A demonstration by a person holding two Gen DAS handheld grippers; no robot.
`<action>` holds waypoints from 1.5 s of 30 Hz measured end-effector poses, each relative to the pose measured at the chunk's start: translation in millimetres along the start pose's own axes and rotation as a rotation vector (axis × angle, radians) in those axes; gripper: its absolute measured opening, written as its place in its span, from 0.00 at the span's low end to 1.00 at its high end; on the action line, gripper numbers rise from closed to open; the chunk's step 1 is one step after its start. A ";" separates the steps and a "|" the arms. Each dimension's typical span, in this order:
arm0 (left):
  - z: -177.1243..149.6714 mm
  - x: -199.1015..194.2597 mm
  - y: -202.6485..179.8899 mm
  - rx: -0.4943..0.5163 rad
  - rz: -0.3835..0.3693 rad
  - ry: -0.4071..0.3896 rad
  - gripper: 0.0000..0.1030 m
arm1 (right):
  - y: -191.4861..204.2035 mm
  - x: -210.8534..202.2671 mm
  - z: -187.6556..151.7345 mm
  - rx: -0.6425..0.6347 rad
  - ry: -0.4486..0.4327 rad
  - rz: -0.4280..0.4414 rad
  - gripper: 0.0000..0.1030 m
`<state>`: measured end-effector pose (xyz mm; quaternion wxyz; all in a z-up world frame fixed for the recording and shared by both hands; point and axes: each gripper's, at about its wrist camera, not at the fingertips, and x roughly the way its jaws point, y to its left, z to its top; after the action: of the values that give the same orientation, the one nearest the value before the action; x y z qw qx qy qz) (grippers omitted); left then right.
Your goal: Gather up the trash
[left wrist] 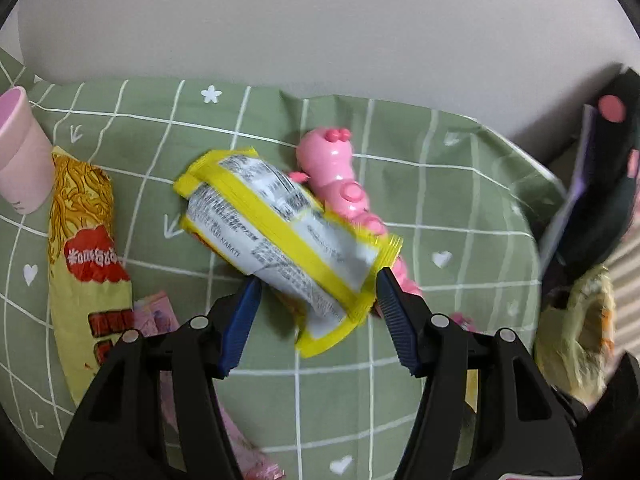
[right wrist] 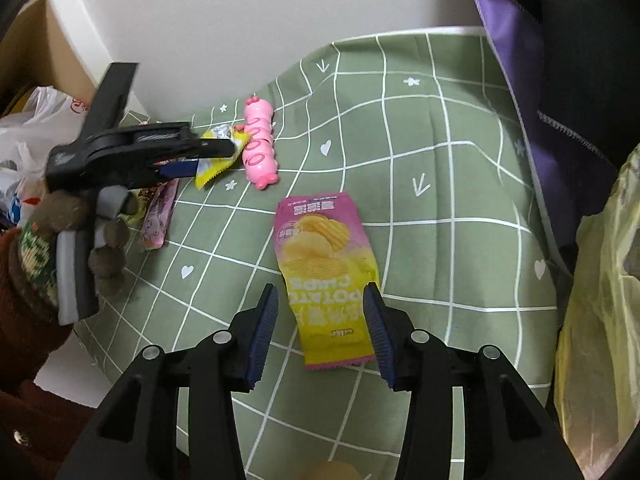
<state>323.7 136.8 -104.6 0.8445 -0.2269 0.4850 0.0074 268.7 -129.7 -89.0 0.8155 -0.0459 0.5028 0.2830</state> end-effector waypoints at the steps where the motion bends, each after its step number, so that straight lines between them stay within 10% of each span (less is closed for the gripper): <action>1: -0.9 -1.7 2.1 0.001 0.020 -0.003 0.44 | -0.5 -1.4 -0.6 -0.002 -0.001 -0.004 0.42; 7: -11.0 -14.8 11.3 0.024 0.039 0.018 0.23 | -1.2 -12.4 -3.4 -0.040 -0.009 -0.018 0.42; 18: -38.6 -76.0 13.8 0.185 -0.192 0.034 0.22 | -18.4 9.9 0.0 0.050 0.001 -0.008 0.42; 25: -52.6 -96.3 8.4 0.237 -0.181 0.033 0.23 | 6.0 24.7 -15.2 -0.018 -0.035 -0.131 0.42; 29: -55.1 -100.1 8.5 0.264 -0.152 0.030 0.24 | 14.5 22.3 -21.9 -0.022 -0.061 -0.158 0.25; 34: -56.5 -104.2 -1.2 0.344 -0.122 0.009 0.24 | 17.4 2.0 -22.3 0.053 -0.133 -0.150 0.11; 45: -41.2 -134.1 -73.2 0.515 -0.312 -0.074 0.24 | 25.1 -91.1 -14.7 0.123 -0.319 -0.237 0.10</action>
<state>236.2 82.8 15.7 0.8824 -0.0767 0.3991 -0.2371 213.9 -151.9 -13.9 0.9135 -0.0095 0.3748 0.1577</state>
